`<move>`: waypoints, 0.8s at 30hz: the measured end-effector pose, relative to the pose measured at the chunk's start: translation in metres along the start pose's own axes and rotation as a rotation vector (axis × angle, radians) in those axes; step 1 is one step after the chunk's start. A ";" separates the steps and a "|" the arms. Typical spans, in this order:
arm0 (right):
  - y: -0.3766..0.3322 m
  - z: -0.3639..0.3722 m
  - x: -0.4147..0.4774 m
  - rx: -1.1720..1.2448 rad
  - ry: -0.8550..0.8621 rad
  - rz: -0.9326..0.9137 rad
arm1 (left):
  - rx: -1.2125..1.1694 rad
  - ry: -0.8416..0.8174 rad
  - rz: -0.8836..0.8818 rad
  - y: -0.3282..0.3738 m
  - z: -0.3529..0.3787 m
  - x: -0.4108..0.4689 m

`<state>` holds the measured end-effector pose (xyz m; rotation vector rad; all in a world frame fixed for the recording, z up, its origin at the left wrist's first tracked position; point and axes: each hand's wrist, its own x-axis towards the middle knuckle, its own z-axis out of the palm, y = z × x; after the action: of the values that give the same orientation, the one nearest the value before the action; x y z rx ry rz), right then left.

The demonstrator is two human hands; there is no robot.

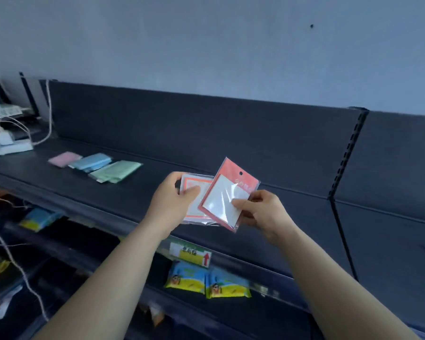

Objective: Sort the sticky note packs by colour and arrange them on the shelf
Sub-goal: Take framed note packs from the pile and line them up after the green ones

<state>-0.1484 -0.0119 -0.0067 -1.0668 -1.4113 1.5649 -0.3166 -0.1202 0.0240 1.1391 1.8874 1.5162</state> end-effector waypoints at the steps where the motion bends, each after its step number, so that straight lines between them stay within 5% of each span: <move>1: 0.000 0.017 0.004 -0.007 -0.004 0.006 | 0.029 0.014 -0.003 -0.006 -0.017 0.007; 11: 0.001 0.120 0.057 -0.083 0.062 0.002 | 0.050 0.101 -0.129 -0.064 -0.110 0.075; 24: 0.003 0.139 0.155 -0.276 0.048 0.021 | 0.293 0.192 -0.140 -0.100 -0.093 0.170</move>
<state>-0.3343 0.0814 -0.0182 -1.2752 -1.6205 1.3754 -0.5137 -0.0376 -0.0201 0.9828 2.3283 1.3439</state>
